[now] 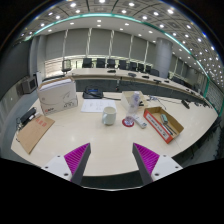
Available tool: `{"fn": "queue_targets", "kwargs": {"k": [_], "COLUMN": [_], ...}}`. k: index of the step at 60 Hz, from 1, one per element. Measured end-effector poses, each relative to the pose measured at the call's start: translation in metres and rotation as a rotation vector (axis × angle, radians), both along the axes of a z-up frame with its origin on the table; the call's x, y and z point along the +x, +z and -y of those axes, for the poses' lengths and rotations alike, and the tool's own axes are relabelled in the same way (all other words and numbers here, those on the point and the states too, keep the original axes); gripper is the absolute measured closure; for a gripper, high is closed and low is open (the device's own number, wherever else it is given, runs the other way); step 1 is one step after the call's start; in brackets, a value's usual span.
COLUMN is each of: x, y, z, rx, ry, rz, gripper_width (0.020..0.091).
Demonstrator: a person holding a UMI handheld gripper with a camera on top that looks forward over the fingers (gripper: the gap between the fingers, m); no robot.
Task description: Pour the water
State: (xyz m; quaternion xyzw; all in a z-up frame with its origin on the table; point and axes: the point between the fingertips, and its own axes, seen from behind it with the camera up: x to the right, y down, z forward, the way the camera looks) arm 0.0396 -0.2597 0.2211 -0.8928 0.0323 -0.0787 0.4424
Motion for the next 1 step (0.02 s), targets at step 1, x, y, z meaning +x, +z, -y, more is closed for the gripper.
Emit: {"fn": "queue_targets", "kwargs": {"k": [1], "x": [-0.0008], "y": [0.0007], "z": [0.0009], "rx": [-0.002], "ry": [0.002], "rz": [0.004], "gripper_width": [0.0246]}}
